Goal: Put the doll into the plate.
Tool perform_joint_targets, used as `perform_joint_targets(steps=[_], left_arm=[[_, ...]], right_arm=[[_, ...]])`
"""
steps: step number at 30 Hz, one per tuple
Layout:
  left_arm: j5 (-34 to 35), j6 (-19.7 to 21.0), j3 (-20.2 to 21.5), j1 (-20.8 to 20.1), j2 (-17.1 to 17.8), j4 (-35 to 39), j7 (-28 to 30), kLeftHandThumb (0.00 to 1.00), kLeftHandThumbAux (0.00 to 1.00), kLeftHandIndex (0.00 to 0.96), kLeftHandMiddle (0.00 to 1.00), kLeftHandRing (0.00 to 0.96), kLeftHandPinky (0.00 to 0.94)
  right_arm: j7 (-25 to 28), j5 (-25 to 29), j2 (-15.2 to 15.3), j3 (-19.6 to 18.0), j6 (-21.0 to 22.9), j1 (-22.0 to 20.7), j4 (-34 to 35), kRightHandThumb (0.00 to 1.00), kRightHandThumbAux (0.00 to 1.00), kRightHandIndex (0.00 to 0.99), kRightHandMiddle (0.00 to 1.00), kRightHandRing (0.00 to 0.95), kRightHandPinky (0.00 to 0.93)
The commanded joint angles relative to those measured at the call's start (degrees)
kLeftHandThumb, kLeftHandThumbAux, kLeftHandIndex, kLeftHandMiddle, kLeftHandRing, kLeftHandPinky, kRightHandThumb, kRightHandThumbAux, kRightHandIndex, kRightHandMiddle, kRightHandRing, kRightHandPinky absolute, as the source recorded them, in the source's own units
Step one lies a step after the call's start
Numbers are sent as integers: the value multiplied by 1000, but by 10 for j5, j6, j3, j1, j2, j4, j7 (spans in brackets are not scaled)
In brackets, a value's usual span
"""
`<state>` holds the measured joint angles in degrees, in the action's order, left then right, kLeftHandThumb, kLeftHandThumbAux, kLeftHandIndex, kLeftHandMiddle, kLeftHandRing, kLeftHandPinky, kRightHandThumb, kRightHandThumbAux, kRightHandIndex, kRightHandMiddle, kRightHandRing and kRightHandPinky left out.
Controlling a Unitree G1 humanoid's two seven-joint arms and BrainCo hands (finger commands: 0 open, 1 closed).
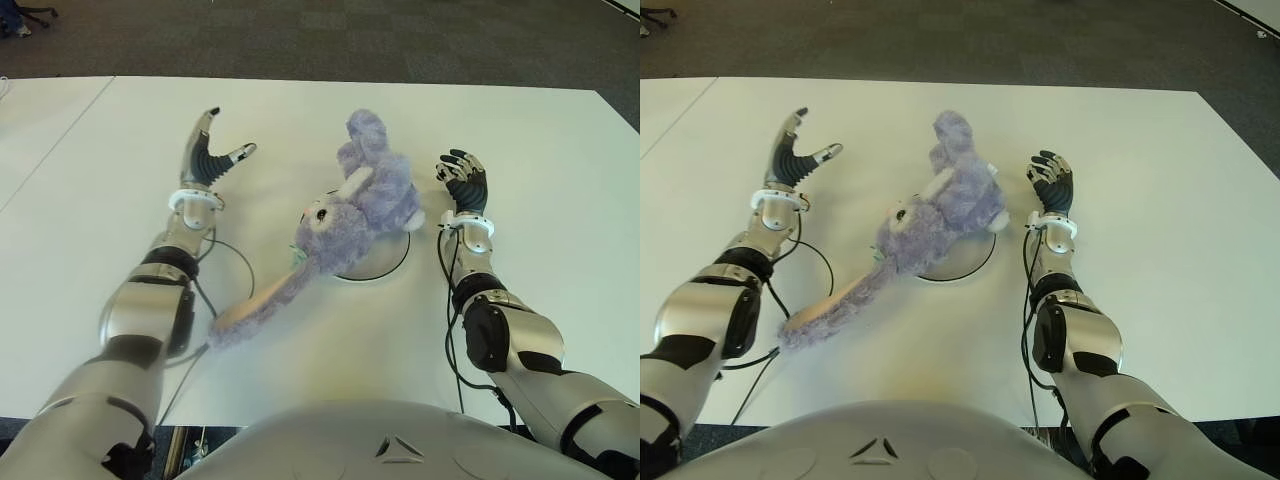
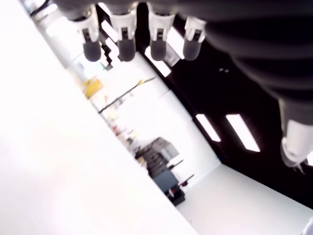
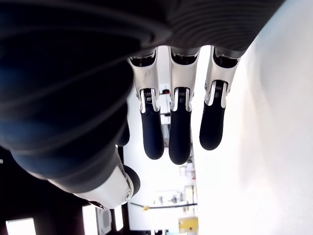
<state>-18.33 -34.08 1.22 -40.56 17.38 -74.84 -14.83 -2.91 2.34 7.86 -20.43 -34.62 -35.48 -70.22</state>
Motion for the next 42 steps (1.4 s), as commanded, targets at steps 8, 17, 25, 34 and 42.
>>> perform_joint_targets(steps=[8,17,25,34,42], left_arm=[[61,85,32,-18,-57,-23,97,0,474,0,18,3,0],[77,55,50,24,-69,-25,102,0,479,0,19,0,0],[105,3,83,75,-110,-23,70,0,524,1,26,8,5],[106,-41,89,111,-134,-21,40,0,591,4,33,22,26],[109,-60,99,145,-153,-21,20,0,585,12,25,16,11]], right_arm=[[0,11,-49,-9,82,104,-74,549,876,290,339,366,374],[-5,8,-50,-12,79,105,-74,522,876,286,335,364,378],[-2,8,-51,-12,74,107,-73,476,875,279,334,369,378],[-4,6,-48,-12,72,108,-73,451,874,277,333,369,384],[0,6,-45,-12,72,109,-73,449,866,281,337,375,392]])
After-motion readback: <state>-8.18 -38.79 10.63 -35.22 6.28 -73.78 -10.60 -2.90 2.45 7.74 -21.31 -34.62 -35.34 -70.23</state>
